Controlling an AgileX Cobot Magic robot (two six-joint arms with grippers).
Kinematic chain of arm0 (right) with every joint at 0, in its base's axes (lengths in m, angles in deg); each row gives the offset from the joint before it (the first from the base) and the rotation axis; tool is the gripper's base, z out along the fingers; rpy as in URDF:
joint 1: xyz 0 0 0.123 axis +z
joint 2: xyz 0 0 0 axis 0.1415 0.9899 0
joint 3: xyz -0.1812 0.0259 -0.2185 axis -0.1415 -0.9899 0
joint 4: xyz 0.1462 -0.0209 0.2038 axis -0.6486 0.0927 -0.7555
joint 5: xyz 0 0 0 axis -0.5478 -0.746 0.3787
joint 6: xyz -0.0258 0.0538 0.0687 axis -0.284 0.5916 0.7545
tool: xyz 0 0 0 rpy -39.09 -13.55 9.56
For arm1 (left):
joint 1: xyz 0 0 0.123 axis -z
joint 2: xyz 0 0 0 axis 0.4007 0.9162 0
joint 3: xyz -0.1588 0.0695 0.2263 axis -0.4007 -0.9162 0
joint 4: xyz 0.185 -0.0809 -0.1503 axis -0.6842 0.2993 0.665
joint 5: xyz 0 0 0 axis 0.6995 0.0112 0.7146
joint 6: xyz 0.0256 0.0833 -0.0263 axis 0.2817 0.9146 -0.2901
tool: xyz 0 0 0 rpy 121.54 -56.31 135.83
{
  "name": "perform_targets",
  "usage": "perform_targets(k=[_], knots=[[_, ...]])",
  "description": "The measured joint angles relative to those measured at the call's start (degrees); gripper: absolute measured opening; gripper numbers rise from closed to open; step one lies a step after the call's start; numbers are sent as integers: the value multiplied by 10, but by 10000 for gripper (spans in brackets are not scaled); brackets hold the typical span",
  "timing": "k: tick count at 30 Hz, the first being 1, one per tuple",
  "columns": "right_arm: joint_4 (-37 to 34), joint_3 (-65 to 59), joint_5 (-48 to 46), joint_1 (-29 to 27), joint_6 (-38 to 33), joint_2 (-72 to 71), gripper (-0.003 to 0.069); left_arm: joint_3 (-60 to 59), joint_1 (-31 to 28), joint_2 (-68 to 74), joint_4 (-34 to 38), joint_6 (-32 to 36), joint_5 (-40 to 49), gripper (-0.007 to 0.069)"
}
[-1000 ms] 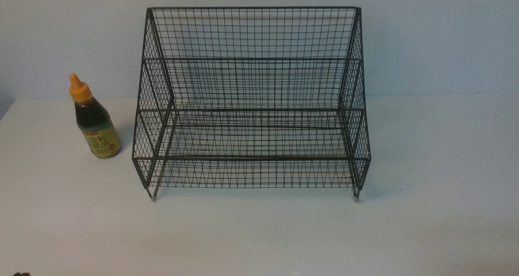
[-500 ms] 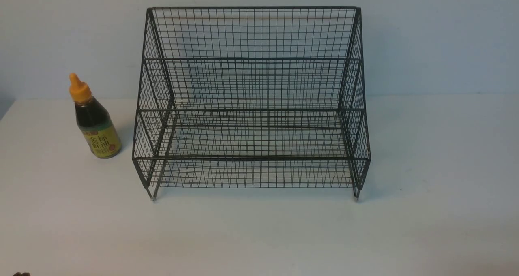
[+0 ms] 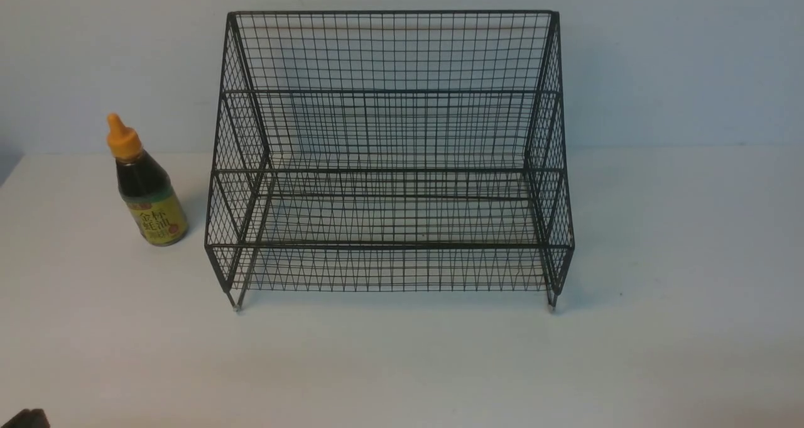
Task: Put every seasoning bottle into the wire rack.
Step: Use the left arm to grab the condiment bottle closest to it
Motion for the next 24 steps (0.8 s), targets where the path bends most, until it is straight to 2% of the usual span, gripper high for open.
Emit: perform_targets(k=[1, 5, 8, 13, 20, 24], knots=[[0, 0, 0, 0, 0, 0, -15, 0, 0, 0, 30, -19, -31, -5], [0, 0, 0, 0, 0, 0, -15, 0, 0, 0, 71, -39, -82, -5], [0, 0, 0, 0, 0, 0, -15, -1, 0, 0, 83, -42, -180, -5], [0, 0, 0, 0, 0, 0, -15, 0, 0, 25, 84, -15, -403, -5], [0, 0, 0, 0, 0, 0, -15, 69, 0, 232, 39, -8, -430, -1], [0, 0, 0, 0, 0, 0, -15, 127, 0, 386, 7, -8, -457, 43]])
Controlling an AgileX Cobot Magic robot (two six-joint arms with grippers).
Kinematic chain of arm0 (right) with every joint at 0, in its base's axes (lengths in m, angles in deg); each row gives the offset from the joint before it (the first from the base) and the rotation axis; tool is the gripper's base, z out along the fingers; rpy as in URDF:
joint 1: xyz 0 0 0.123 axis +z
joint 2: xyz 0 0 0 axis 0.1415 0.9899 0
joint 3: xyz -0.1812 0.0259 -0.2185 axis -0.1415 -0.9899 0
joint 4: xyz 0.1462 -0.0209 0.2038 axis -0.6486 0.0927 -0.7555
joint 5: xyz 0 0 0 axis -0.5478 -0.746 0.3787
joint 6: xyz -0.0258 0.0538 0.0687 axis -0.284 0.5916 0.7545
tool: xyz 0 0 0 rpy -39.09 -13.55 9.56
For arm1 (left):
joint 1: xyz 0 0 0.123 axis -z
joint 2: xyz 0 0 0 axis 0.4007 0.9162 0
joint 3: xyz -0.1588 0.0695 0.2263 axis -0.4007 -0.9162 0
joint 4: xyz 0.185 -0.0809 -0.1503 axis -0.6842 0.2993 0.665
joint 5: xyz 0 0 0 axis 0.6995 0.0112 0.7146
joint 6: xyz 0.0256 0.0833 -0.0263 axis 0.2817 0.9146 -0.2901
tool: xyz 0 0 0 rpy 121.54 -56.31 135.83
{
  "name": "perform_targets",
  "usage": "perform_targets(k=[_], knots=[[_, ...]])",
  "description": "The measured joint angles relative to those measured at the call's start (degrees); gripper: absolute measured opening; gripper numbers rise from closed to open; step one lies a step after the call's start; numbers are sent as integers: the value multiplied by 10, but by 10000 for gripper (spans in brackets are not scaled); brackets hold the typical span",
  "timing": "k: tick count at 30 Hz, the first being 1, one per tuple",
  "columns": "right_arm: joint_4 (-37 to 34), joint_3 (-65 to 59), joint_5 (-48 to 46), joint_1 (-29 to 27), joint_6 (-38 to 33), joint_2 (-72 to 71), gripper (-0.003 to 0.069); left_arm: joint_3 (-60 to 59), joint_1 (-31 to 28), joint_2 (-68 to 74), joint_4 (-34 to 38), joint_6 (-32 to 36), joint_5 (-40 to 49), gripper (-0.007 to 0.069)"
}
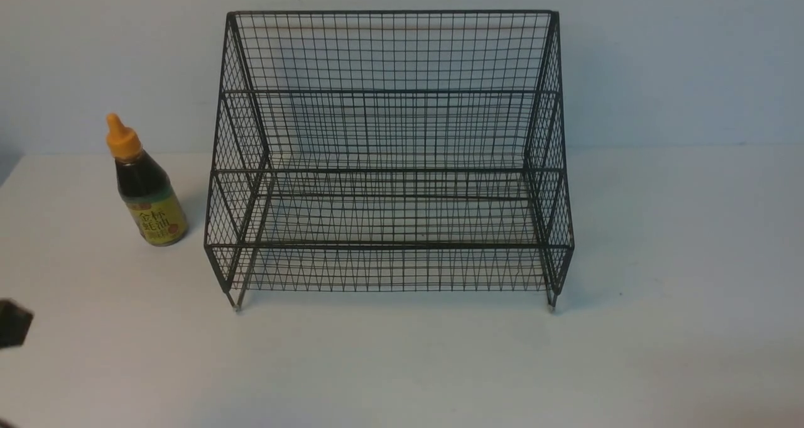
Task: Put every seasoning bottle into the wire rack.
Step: Use the left arm to grab the condiment bottle closest to it
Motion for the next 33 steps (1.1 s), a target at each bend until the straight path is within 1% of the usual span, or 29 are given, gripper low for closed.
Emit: perform_targets(k=[1, 2, 6, 7, 8, 9, 11, 14, 19, 24, 33], knots=[[0, 0, 0, 0, 0, 0, -15, 0, 0, 0, 0, 0, -2, 47], [0, 0, 0, 0, 0, 0, -15, 29, 0, 70, -6, 0, -18, 88], [0, 0, 0, 0, 0, 0, -15, 81, 0, 180, -7, 1, -34, 209], [0, 0, 0, 0, 0, 0, -15, 93, 0, 203, -7, 1, -34, 248], [0, 0, 0, 0, 0, 0, -15, 111, 0, 232, -5, 1, -36, 304], [0, 0, 0, 0, 0, 0, -15, 113, 0, 236, -5, 1, -36, 304], [0, 0, 0, 0, 0, 0, -15, 142, -2, 280, 5, 1, -36, 393], [0, 0, 0, 0, 0, 0, -15, 181, -18, 330, 19, 4, -27, 457], [0, 0, 0, 0, 0, 0, -15, 251, -54, 405, 29, 5, 7, 479], [0, 0, 0, 0, 0, 0, -15, 320, -58, 468, -5, 5, 29, 482], [0, 0, 0, 0, 0, 0, -15, 400, -59, 572, -8, 12, 36, 482]])
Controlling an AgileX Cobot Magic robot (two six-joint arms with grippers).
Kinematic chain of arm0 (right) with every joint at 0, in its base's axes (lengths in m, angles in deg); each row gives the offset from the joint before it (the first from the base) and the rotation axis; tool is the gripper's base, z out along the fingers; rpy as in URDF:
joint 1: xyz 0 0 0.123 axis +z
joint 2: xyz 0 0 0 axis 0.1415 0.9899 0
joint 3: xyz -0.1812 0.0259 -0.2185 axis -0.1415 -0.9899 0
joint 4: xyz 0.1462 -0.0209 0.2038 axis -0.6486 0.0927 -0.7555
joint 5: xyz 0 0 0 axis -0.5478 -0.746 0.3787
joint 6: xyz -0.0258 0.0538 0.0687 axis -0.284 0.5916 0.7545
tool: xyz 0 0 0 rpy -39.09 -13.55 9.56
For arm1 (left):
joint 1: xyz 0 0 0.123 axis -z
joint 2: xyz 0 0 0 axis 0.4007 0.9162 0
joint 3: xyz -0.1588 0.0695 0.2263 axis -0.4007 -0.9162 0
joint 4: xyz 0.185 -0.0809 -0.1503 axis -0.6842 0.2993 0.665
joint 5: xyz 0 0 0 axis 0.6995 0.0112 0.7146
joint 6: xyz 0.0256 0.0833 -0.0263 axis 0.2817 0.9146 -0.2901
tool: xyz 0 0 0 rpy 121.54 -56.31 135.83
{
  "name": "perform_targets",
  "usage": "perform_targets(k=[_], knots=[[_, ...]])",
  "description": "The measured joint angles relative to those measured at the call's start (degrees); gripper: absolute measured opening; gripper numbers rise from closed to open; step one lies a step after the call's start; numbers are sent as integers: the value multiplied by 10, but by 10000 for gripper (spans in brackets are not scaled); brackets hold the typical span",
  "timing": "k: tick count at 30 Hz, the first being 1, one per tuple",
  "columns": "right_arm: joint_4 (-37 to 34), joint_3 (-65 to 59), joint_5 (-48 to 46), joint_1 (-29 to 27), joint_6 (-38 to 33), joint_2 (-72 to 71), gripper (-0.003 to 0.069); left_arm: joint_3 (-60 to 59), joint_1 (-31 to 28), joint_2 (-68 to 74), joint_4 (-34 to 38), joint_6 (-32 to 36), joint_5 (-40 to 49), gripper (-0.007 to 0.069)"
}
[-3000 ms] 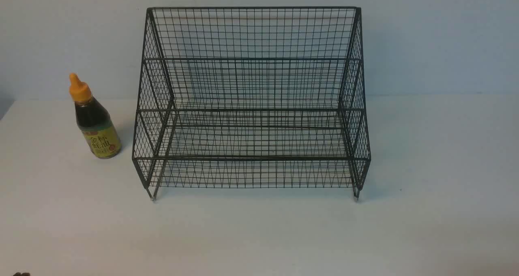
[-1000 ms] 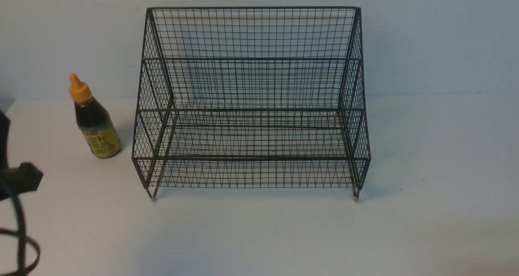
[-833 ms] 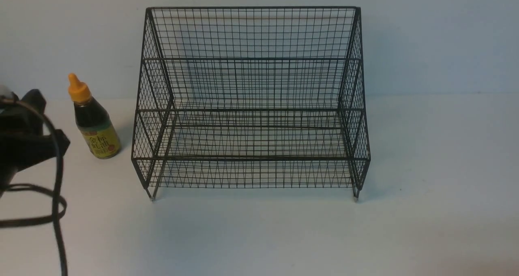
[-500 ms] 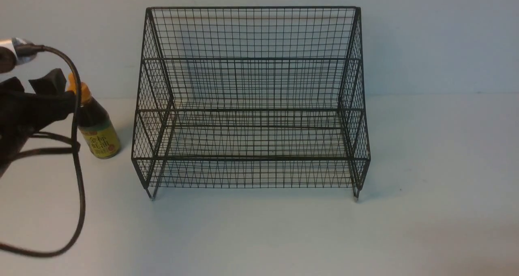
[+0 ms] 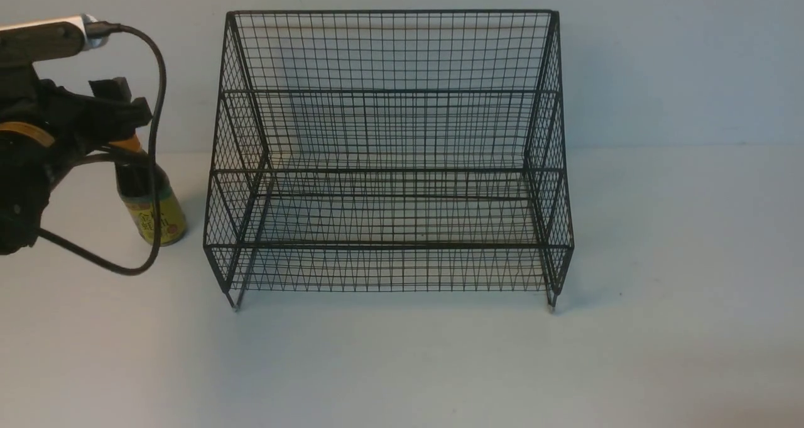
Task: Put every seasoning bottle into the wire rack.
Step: Use the left arm to grab the condiment bottle closest to it
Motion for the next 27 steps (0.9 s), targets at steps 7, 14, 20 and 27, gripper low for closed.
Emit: perform_targets(k=[7, 14, 20, 27], knots=[[0, 0, 0, 0, 0, 0, -15, 23, 0, 54, 24, 34, 4, 482], [0, 0, 0, 0, 0, 0, -15, 26, 0, 95, 40, 48, -28, 475], [0, 0, 0, 0, 0, 0, -15, 27, -1, 105, 40, 49, -33, 274], [0, 0, 0, 0, 0, 0, -15, 24, -10, 77, 37, 50, 8, 270]])
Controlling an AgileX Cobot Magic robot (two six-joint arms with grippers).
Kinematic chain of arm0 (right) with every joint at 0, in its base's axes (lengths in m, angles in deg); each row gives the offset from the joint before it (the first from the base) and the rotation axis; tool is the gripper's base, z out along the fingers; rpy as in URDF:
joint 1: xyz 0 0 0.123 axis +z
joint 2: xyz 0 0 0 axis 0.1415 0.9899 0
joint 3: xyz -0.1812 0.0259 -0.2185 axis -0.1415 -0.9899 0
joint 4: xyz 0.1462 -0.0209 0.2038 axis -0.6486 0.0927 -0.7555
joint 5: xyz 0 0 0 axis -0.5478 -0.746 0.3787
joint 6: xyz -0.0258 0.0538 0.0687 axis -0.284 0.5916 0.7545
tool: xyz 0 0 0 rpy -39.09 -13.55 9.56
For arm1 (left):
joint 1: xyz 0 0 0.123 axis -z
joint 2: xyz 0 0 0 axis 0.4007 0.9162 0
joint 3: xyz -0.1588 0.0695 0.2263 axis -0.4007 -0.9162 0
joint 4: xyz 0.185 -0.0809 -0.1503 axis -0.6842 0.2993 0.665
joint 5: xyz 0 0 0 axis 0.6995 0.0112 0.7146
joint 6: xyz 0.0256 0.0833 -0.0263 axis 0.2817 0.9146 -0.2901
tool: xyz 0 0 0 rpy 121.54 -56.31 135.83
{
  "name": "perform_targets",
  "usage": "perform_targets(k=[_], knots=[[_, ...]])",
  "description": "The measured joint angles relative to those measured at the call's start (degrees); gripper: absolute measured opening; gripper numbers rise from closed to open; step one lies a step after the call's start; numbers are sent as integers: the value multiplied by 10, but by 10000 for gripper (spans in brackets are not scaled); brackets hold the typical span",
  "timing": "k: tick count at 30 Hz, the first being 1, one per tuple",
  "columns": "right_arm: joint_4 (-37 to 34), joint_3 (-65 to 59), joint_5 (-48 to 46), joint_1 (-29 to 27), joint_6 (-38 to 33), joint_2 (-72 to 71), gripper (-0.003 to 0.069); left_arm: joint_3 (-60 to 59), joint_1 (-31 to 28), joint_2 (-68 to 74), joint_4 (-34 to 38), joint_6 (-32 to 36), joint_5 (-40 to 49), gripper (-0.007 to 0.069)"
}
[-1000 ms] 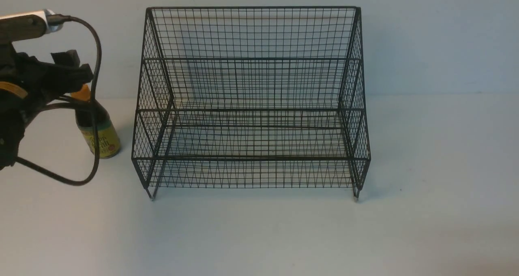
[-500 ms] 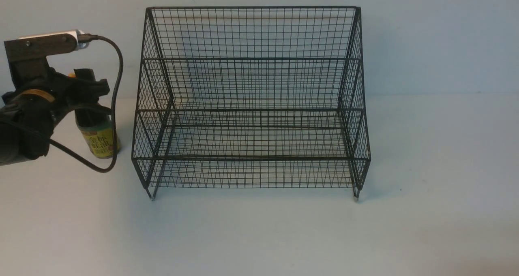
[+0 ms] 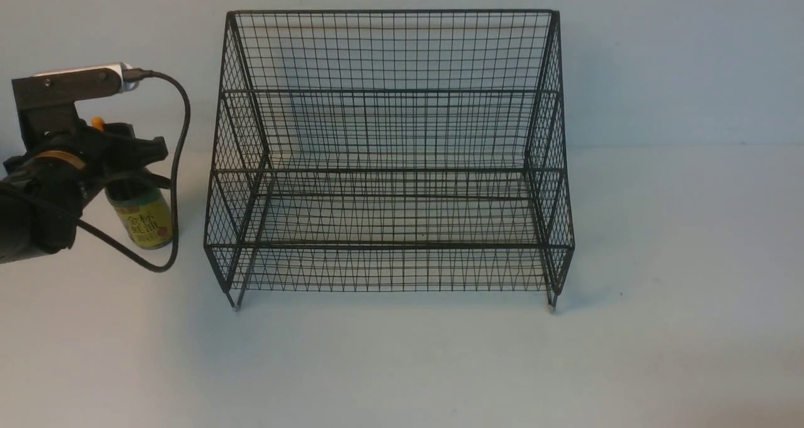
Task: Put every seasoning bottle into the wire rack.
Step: Use the left arm to grab the condiment bottle closest to it, then use the left arm to put the condiment bottle back on the shelf
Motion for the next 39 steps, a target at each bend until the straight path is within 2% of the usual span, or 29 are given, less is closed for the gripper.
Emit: perform_targets(k=[13, 18, 20, 25, 26, 27, 31, 35, 39], knots=[[0, 0, 0, 0, 0, 0, -15, -4, 2, -314, -74, -3, 155, 270], [0, 0, 0, 0, 0, 0, -15, -4, 42, -399, -80, -23, 209, 270], [0, 0, 0, 0, 0, 0, -15, -4, 95, -425, -80, -34, 232, 270], [0, 0, 0, 0, 0, 0, -15, -4, 202, -410, -80, -37, 254, 270], [0, 0, 0, 0, 0, 0, -15, -4, 206, -407, -80, -37, 254, 270], [0, 0, 0, 0, 0, 0, -15, -4, 236, -385, -80, -37, 249, 270], [0, 0, 0, 0, 0, 0, -15, -4, 283, -325, -80, -40, 209, 270], [0, 0, 0, 0, 0, 0, -15, -4, 296, -268, -80, -46, 165, 270], [0, 0, 0, 0, 0, 0, -15, -4, 296, -220, -80, -52, 160, 270]])
